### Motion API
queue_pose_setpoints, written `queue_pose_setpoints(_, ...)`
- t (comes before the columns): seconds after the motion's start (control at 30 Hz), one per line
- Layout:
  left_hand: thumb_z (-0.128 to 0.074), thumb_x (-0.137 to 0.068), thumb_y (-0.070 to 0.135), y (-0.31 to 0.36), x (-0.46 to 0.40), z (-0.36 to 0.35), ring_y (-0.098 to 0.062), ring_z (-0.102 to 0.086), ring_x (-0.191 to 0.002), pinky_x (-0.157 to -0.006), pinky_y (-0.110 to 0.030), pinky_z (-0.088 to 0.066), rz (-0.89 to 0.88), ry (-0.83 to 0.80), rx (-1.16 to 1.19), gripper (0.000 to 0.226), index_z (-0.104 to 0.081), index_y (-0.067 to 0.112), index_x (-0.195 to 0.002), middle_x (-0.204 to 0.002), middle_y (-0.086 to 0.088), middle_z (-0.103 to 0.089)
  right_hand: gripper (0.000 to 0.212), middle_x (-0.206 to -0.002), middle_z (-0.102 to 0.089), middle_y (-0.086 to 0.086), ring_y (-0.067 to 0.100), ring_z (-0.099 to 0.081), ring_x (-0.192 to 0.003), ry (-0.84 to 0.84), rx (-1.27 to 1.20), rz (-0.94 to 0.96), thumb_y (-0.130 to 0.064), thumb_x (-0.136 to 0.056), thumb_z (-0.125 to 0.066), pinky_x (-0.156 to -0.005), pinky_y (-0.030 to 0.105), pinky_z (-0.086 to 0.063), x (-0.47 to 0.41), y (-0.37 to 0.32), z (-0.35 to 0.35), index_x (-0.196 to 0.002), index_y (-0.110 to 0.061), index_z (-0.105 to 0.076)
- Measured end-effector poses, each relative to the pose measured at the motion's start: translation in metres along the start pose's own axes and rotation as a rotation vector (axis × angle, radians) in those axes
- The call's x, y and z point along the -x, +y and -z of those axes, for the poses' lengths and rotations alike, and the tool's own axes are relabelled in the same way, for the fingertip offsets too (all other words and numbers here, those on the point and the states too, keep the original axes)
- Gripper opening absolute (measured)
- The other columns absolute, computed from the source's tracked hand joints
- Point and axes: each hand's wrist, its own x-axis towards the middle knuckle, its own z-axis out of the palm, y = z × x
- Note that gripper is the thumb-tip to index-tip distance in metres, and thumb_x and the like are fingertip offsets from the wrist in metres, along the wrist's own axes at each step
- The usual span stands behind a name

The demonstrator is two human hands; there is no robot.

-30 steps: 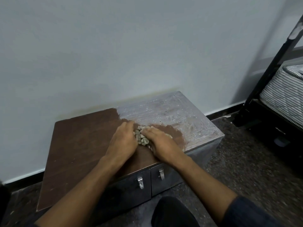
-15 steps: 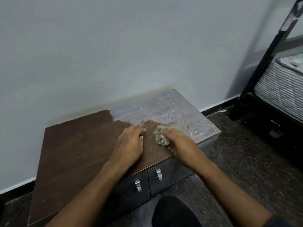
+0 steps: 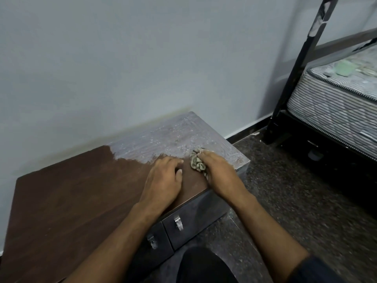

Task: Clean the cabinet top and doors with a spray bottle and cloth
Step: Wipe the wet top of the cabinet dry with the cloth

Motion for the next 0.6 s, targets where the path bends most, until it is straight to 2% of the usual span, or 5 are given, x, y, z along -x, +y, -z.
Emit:
queue_pose_setpoints(0.1,-0.056,-0.092,0.026,0.006,-0.001,-0.004,-0.011,-0.050,-0.106,-0.097,-0.033,-0.045,-0.008,-0.015,0.010,0.028,-0.060,0.021,-0.120,-0.113,0.006,-0.060,0.046,-0.154,-0.042,0.001,0.021,-0.035,-0.143,-0.019,0.019,0.025,-0.017,-0.100,-0.050,-0.120,0.035,-0.027,0.018,-0.012,-0.006,-0.145,-0.025,-0.045)
queue_pose_setpoints(0.2,-0.054,-0.094,0.031,0.012,-0.005,-0.010,-0.008,-0.049,-0.106,-0.097,-0.031,-0.044,-0.013,-0.046,0.026,0.030,-0.060,0.024,-0.123,-0.113,0.009,-0.058,0.057,-0.158,-0.036,-0.003,0.020,-0.029,-0.147,-0.061,0.019,0.082,-0.012,-0.096,-0.055,-0.122,0.036,-0.023,0.048,-0.011,-0.004,-0.149,-0.027,-0.039)
queue_pose_setpoints(0.37,-0.057,-0.092,0.033,0.019,-0.015,-0.014,-0.007,-0.047,-0.106,-0.096,-0.025,-0.039,-0.039,-0.115,0.028,0.035,-0.062,0.025,-0.126,-0.111,0.011,-0.057,0.050,-0.151,-0.047,0.003,0.023,-0.044,-0.138,0.015,0.085,-0.038,-0.015,-0.094,-0.056,-0.115,0.039,-0.037,0.003,0.044,0.020,-0.143,-0.023,-0.049)
queue_pose_setpoints(0.5,-0.056,-0.093,0.030,0.027,-0.019,-0.020,-0.009,-0.048,-0.108,-0.097,-0.028,-0.041,-0.065,-0.096,0.003,0.033,-0.064,0.026,-0.125,-0.113,0.011,-0.059,0.051,-0.156,-0.039,0.003,0.022,-0.035,-0.144,0.056,0.127,-0.105,-0.009,-0.098,-0.049,-0.119,0.032,-0.022,0.006,0.033,0.015,-0.148,-0.020,-0.043)
queue_pose_setpoints(0.6,-0.056,-0.092,0.028,0.031,-0.022,-0.023,-0.008,-0.048,-0.106,-0.097,-0.031,-0.043,-0.119,-0.106,0.013,0.033,-0.064,0.030,-0.125,-0.110,0.013,-0.058,0.059,-0.158,-0.036,-0.002,0.021,-0.029,-0.147,0.035,0.076,-0.045,-0.009,-0.094,-0.056,-0.121,0.034,-0.020,0.034,0.024,0.013,-0.149,-0.024,-0.041)
